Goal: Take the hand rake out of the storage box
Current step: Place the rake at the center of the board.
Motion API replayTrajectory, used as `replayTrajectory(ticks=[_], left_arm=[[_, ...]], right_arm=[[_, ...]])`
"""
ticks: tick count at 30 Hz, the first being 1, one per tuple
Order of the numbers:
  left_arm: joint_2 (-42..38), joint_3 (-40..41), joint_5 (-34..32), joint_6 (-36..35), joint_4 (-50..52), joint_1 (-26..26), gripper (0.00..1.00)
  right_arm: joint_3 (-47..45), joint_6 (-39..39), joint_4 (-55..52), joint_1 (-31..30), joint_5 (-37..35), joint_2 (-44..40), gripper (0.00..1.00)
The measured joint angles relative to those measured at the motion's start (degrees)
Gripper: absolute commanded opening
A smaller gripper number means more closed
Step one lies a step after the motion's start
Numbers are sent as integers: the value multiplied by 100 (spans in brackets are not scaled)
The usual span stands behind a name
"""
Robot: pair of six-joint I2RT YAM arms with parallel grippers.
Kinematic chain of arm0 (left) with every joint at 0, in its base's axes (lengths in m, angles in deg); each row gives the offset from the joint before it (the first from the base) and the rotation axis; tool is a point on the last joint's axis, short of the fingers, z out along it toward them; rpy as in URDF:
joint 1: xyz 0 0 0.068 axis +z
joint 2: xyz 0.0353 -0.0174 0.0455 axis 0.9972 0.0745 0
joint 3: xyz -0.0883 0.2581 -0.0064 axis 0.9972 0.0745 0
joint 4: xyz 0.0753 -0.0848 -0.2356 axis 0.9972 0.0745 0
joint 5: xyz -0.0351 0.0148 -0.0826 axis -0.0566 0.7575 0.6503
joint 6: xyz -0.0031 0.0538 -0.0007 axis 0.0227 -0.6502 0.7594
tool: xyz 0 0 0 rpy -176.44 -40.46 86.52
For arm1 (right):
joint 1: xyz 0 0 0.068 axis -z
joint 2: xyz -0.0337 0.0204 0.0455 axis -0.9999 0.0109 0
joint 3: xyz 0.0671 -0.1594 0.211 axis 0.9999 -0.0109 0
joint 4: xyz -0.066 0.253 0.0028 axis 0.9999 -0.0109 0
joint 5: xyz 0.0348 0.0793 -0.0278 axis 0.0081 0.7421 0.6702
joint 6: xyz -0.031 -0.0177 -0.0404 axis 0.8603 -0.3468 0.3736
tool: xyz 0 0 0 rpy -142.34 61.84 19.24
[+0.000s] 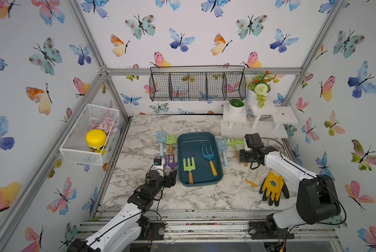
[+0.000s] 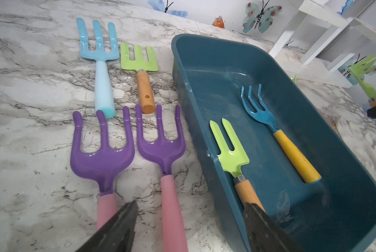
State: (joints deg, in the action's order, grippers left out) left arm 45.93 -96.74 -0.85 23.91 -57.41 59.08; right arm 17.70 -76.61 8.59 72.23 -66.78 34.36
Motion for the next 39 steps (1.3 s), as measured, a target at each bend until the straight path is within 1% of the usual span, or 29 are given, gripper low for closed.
replayTrajectory(ticks=[6,14,21,39], left_arm=[[35,-2,0,0,0,0,82],[37,-2,2,-2,0,0,82],[39,-2,2,-2,-7,0,82],[59,-2,4,-2,-39,0,82]], right_arm=[[503,291,-15,332,-46,605,25],[1102,584,-17,527,-98,1318,25],[1143,688,-39,625,-61,1753,25],[1123,693,26,710,166,2177,26]])
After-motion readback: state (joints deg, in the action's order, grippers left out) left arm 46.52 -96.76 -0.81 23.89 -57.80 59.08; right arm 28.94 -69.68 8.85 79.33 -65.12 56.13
